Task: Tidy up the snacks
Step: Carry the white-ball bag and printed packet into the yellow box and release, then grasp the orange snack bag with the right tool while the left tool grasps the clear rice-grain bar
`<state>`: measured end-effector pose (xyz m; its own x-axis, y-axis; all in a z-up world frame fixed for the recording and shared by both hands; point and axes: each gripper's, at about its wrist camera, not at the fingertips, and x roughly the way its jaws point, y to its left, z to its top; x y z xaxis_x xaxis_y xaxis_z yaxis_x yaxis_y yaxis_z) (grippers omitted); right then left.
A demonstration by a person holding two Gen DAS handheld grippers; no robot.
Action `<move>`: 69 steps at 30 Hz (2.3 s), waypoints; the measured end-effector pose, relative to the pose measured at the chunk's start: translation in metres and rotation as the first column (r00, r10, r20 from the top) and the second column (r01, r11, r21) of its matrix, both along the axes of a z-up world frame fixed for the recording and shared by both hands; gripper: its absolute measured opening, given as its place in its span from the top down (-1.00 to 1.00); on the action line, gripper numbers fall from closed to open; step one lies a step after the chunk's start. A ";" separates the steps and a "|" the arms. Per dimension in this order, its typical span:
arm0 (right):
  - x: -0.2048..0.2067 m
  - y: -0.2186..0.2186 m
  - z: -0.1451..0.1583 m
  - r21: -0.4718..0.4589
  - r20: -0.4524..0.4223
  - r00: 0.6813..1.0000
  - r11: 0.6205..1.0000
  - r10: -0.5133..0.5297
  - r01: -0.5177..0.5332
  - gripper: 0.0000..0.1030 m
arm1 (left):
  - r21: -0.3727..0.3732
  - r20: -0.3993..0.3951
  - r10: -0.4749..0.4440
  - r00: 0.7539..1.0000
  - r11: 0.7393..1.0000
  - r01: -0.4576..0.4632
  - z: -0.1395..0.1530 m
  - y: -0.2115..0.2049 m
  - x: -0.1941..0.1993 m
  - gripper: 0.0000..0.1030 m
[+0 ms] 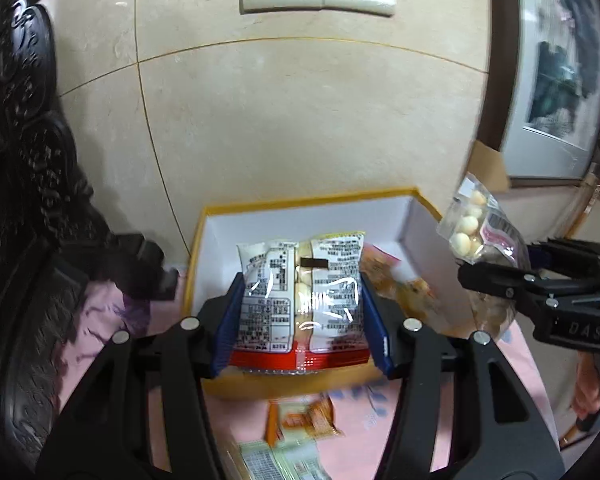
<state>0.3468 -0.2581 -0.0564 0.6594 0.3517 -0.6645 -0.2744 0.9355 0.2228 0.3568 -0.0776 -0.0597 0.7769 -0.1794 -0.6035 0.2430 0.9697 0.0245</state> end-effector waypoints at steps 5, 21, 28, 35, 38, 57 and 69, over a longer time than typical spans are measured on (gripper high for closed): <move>0.036 -0.001 -0.006 0.003 -0.026 0.998 0.999 -0.050 0.050 0.11 | 0.024 -0.034 0.013 0.999 1.000 -0.012 -0.005 -0.004 0.039 -0.07; 0.041 0.013 -0.013 -0.039 -0.050 0.998 0.999 -0.037 0.035 -0.34 | 0.016 -0.057 0.087 0.995 0.996 -0.087 -0.005 0.017 0.055 -0.87; -0.001 0.026 -0.020 0.062 -0.081 0.995 0.996 0.065 -0.060 -0.34 | 0.001 -0.072 0.110 0.991 0.994 -0.111 -0.010 0.043 0.023 -0.87; -0.033 0.061 -0.047 0.109 -0.147 0.976 0.983 0.160 -0.145 -0.34 | -0.015 -0.084 0.167 0.982 0.985 -0.169 -0.014 0.074 -0.006 -0.87; -0.038 0.077 -0.065 0.109 -0.182 0.965 0.979 0.187 -0.170 -0.34 | -0.018 -0.084 0.184 0.979 0.982 -0.186 -0.016 0.084 -0.018 -0.87; -0.002 0.125 -0.159 0.089 -0.374 0.920 0.992 0.119 -0.092 0.15 | -0.057 -0.180 0.303 0.936 0.947 -0.317 -0.054 0.145 -0.061 -0.87; -0.014 0.118 -0.163 0.079 -0.354 0.932 0.995 0.082 -0.058 0.37 | -0.054 -0.220 0.322 0.921 0.938 -0.342 -0.081 0.151 -0.088 -0.87</move>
<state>0.3328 -0.1405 -0.2190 0.3555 0.4393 -0.8250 -0.2303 0.8966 0.3782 0.2693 0.0736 -0.1410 0.6625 0.0065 -0.7491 -0.1029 0.9913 -0.0824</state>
